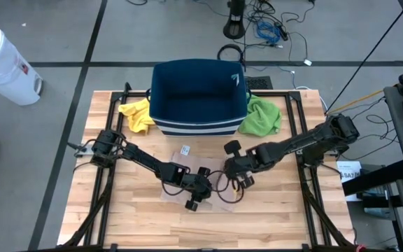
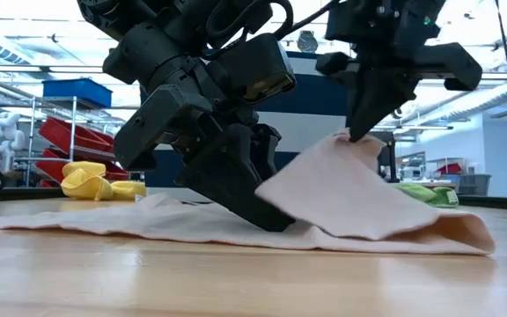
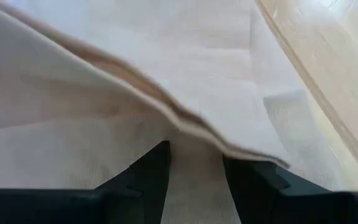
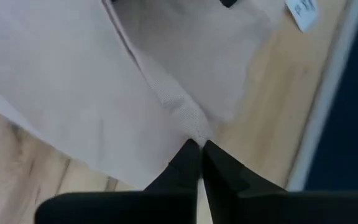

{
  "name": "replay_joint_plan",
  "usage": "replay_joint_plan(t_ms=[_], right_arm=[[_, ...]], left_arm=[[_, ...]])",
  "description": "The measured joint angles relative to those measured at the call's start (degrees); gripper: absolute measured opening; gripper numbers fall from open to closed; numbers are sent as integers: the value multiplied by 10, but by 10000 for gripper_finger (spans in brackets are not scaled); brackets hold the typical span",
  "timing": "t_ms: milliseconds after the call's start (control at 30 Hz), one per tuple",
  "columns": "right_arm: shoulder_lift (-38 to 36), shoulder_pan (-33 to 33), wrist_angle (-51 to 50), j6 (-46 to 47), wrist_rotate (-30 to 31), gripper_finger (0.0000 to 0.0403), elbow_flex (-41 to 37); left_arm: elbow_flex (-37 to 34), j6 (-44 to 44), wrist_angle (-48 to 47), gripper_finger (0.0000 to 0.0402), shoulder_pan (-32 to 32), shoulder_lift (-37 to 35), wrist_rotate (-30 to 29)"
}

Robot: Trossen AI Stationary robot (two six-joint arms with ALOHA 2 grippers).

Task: Fold towel
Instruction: Fold the brown towel

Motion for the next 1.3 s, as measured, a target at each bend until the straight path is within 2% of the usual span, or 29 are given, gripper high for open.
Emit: replay_joint_plan(t_ms=[100, 200, 433, 533, 767, 833, 1000, 1067, 1167, 1300], right_arm=[[9, -9, 29, -19, -48, 37, -13], [24, -9, 29, -26, -50, 74, -31], [23, -9, -43, 43, 95, 156, -41], [13, -8, -61, 68, 118, 167, -41], [10, -7, -88, 110, 121, 161, -41], [10, -6, -87, 124, 103, 159, -41], [10, 17, -55, 160, -32, 158, -41], [10, 41, -35, 174, -67, 158, -41], [10, 88, 10, 188, -88, 157, -41], [11, 144, 96, 207, -85, 157, -41]], left_arm=[[0, 0, 0, 158, 0, 0, 0], [0, 0, 0, 158, 0, 0, 0], [0, 0, 1, 158, 0, 0, 0], [0, 1, 1, 158, 0, 0, 0], [0, 1, 1, 158, 0, 0, 0], [0, 1, 1, 158, 0, 0, 0], [0, 1, 1, 158, 0, 0, 0], [0, 1, 1, 158, 0, 0, 0], [0, 1, 1, 158, 0, 0, 0], [0, 1, 1, 158, 0, 0, 0]])
